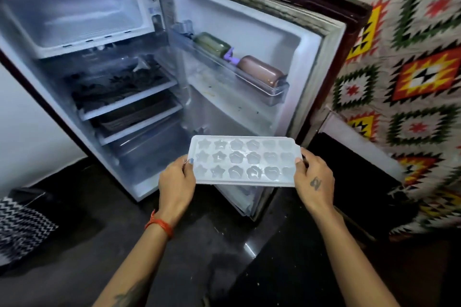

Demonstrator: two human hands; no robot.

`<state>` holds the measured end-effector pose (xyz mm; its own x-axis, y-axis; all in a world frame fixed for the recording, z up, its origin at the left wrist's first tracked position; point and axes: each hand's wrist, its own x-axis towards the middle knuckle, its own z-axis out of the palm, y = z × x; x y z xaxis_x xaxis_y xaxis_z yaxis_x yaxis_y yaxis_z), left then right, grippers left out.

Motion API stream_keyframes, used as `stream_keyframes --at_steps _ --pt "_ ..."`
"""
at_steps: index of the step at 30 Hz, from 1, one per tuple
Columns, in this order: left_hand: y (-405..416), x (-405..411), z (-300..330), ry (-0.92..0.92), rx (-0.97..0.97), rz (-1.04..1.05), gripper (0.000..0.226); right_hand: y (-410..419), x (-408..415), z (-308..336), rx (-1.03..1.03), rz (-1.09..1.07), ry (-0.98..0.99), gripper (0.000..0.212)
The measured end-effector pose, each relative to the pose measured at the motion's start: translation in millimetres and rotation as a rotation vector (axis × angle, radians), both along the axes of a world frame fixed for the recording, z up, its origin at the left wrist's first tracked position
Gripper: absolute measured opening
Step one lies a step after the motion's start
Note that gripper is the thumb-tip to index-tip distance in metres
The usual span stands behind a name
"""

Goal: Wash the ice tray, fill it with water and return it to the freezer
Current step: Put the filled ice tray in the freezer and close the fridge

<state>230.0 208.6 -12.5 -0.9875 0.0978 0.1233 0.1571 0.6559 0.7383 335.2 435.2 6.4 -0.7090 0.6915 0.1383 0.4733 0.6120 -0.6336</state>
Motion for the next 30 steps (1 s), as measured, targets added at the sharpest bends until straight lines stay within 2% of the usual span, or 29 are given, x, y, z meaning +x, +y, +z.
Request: stream_keyframes --at_steps 13,20,25,30 --pt "-101.2 -53.5 5.2 -0.019 -0.016 0.187 0.027 -83.1 -103.5 0.2 0.007 0.214 0.026 0.027" --pt "-126.2 -87.6 3.7 -0.059 0.029 0.294 0.027 -96.8 -168.4 -6.2 0.005 0.33 0.003 0.024" --pt "-130.9 -110.6 11.0 -0.092 0.07 0.351 0.017 -101.5 -218.3 -7.4 -0.019 0.423 0.02 0.027" --pt "-134.9 -139.2 10.7 -0.116 0.135 0.44 0.023 -107.8 -263.4 -3.8 -0.023 0.498 0.024 0.032"
